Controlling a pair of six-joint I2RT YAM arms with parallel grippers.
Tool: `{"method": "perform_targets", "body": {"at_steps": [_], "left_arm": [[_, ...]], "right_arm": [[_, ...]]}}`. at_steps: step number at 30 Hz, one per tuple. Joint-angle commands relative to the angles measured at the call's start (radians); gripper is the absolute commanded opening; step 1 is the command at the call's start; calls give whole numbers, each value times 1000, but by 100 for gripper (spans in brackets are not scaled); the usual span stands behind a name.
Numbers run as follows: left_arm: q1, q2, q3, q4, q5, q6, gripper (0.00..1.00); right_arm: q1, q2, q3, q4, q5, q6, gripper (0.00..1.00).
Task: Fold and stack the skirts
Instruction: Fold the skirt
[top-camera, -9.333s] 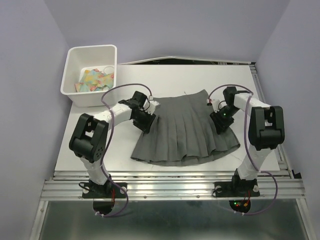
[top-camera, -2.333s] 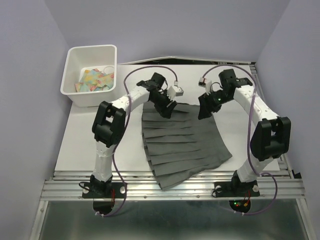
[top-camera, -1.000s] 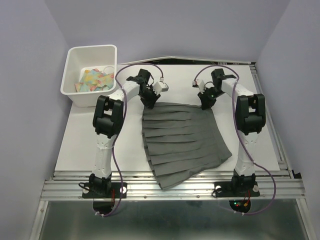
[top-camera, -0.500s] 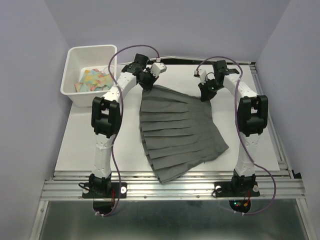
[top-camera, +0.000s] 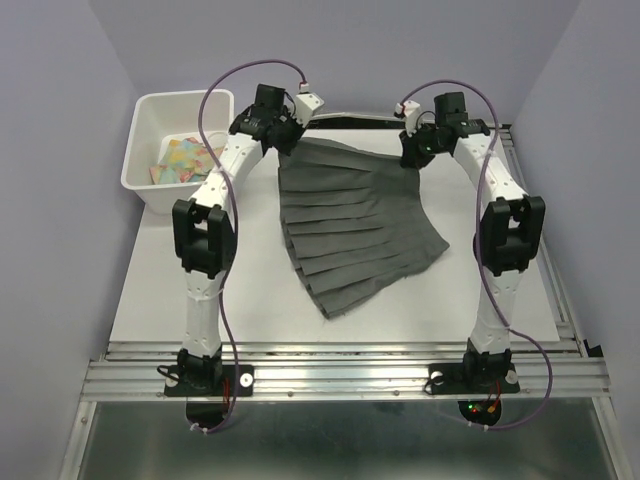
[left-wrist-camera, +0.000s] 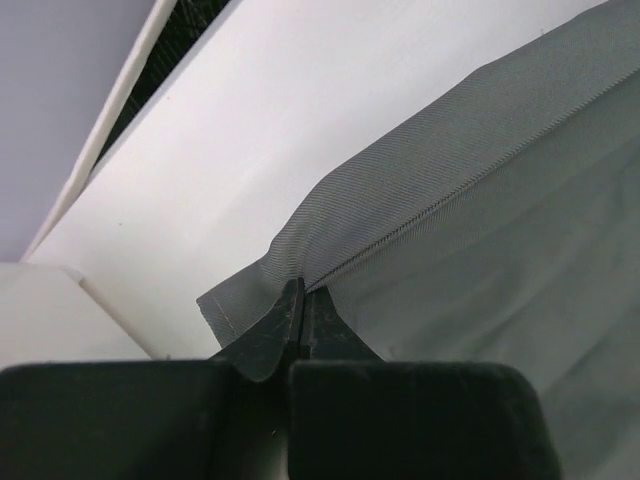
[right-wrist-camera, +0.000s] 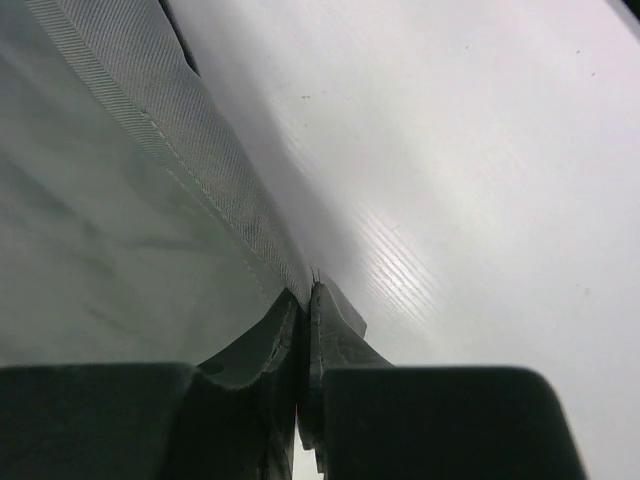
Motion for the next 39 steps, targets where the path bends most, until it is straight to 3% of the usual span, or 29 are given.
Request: {"method": "perform_targets", "body": {"at_steps": [1,6,9,14,18,21,28,35,37,39], "left_arm": [[47,-154,57,-14,-45,18,0],[36,-330,-99,-44,49,14,0],[-4,-459,-332,-39,59,39,0],[-143,-637,-631,-25,43,39,0],[-278,-697,-870,21,39,-10,0],[-361,-692,-967,41,70,-45,0],[-435,-596,-1029,77,66,-96,0],[-435,-560,-1011,74,111,-107,0],[-436,-577,-1015,76,116,-101,0],[-435,-599,-1018,85,118,-98,0]], "right_arm": [[-31,-112,-19,40,57,-20,1],[-31,-218,-215,129,51,-60,1],[-31,-288,-316,169,39,-95,1],[-31,-379,-509,261,48,-213,1],[-31,-388,-645,356,80,-276,1],[-31,-388,-718,393,76,-320,1],[-31,-434,-836,427,53,-382,1],[-31,-454,-864,422,99,-440,22],[-31,-460,-855,422,105,-445,22],[-31,-477,-838,421,96,-451,14]]}}
